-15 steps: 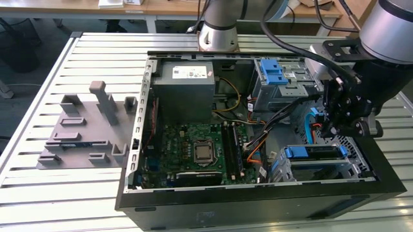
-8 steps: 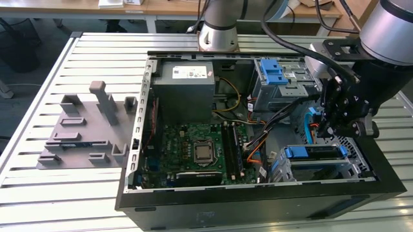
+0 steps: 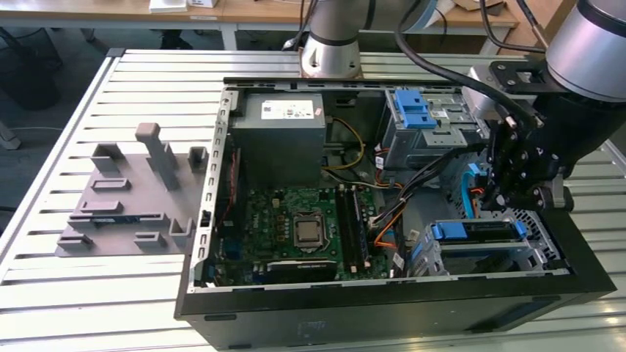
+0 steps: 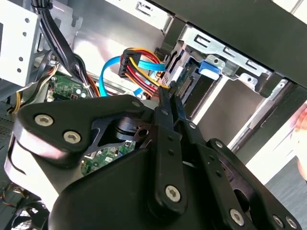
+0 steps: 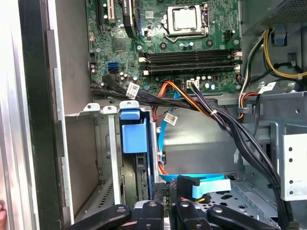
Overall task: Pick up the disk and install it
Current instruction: 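Insert the first disk wire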
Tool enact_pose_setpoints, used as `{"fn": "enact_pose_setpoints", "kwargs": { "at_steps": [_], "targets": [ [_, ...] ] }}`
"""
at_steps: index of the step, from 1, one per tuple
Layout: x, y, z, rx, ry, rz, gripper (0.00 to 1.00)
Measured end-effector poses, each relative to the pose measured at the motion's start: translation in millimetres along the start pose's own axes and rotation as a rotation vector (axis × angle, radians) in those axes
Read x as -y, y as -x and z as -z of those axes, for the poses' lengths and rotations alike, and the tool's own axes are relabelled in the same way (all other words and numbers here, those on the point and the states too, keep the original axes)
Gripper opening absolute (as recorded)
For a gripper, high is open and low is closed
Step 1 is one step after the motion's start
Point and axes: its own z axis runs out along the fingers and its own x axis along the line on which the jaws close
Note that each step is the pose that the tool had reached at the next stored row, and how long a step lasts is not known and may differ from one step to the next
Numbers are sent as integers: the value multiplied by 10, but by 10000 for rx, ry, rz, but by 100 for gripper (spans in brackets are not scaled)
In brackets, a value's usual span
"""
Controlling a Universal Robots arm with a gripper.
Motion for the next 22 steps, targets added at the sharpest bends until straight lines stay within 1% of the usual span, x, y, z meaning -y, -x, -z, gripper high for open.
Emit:
{"fn": "enact_pose_setpoints", "kwargs": {
  "at_steps": [6, 8, 13, 14, 18, 20, 22],
  "targets": [
    [9, -93, -6, 1, 2, 0, 16],
    [21, -102, -8, 1, 18, 1, 16],
    [85, -101, -18, -10, 138, 0, 16],
    [91, -104, -23, -10, 149, 0, 16],
    [97, -141, -47, -12, 159, -1, 16],
    [99, -145, -53, -13, 169, 0, 16],
    [100, -145, -60, -18, 221, 2, 16]
  ]
}}
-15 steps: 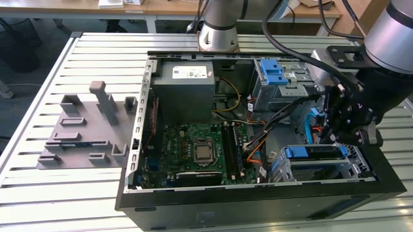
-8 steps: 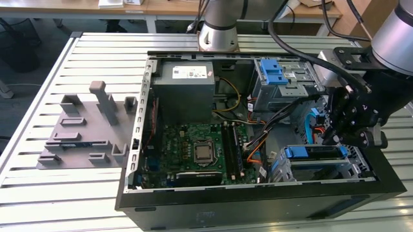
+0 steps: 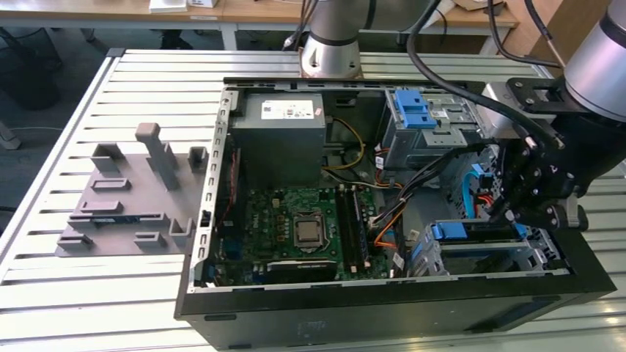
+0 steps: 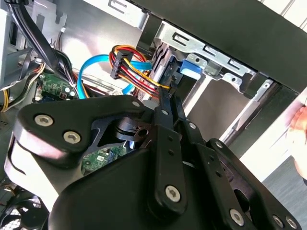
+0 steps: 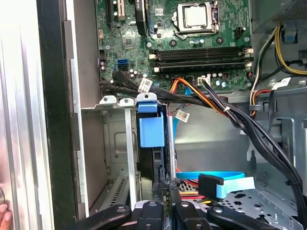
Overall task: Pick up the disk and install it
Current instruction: 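Insert the first disk wire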
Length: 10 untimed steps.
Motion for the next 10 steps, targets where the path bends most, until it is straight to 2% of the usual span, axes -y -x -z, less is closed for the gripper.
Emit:
{"fn": "enact_pose_setpoints", "kwargs": {
  "at_steps": [3, 10],
  "targets": [
    [-1, 0, -12, -7, 68, -3, 16],
    [17, 0, -29, -7, 70, -1, 16]
  ]
}}
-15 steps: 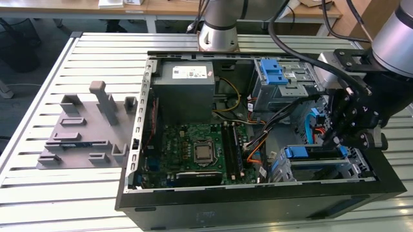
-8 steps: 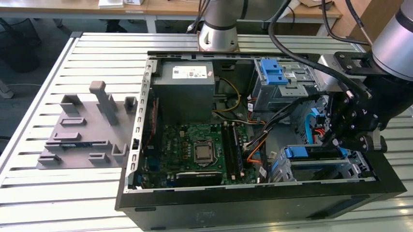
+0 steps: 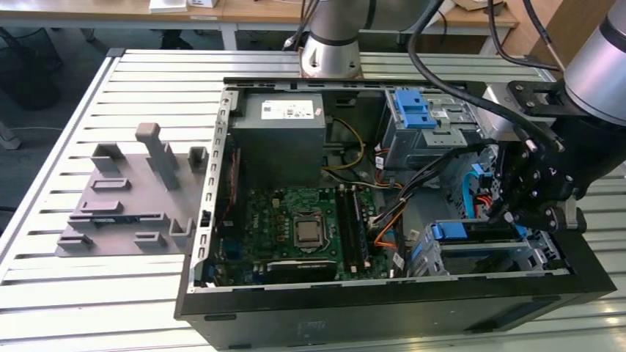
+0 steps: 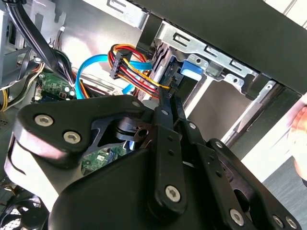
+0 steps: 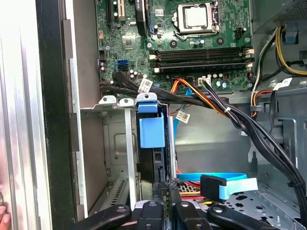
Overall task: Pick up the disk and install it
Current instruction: 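Insert the first disk wire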
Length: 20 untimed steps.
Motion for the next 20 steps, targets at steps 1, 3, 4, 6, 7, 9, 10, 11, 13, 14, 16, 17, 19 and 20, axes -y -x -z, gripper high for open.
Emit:
{"fn": "enact_pose_setpoints", "kwargs": {
  "at_steps": [1, 3, 4, 6, 7, 9, 10, 11, 13, 14, 16, 17, 19, 20],
  "targets": [
    [2, -1, -2, 1, 0, -1, 16],
    [6, -3, -6, 2, 1, 0, 16],
    [7, -4, -7, 0, 1, 0, 16],
    [8, -4, -10, -3, 2, 1, 16],
    [8, -5, -12, -4, 4, 0, 16],
    [8, -5, -18, -1, 9, 0, 16],
    [8, -4, -20, -3, 12, 0, 16],
    [8, -5, -21, -3, 15, 0, 16],
    [8, -5, -22, -3, 19, 0, 16],
    [8, -5, -24, -1, 23, 0, 16],
    [10, -4, -24, -2, 46, 1, 16],
    [10, -4, -21, -4, 63, 1, 16],
    [10, -4, -10, -8, 89, 0, 16],
    [10, -5, -7, -7, 98, -1, 16]
  ]
}}
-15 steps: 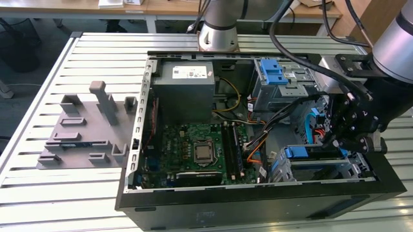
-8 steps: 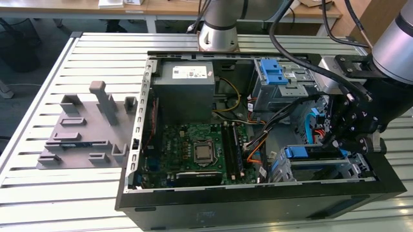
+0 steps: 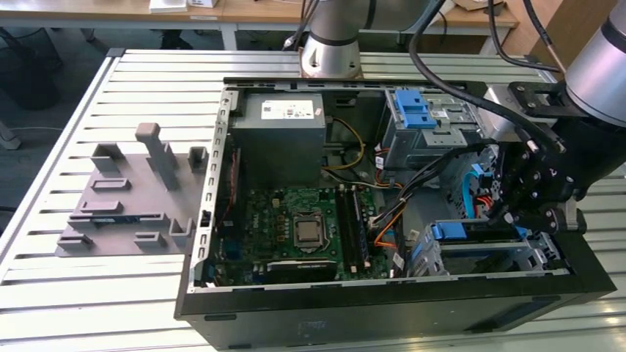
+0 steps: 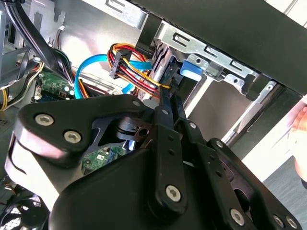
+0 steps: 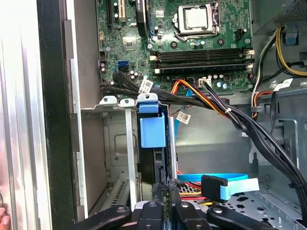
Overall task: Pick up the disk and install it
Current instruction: 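Insert the first disk wire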
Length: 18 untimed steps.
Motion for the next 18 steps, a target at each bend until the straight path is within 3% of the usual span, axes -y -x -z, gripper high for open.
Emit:
{"fn": "enact_pose_setpoints", "kwargs": {
  "at_steps": [11, 18],
  "targets": [
    [32, 3, 1, 20, 107, -75, 16],
    [41, 3, -1, 19, 124, -4, 16]
  ]
}}
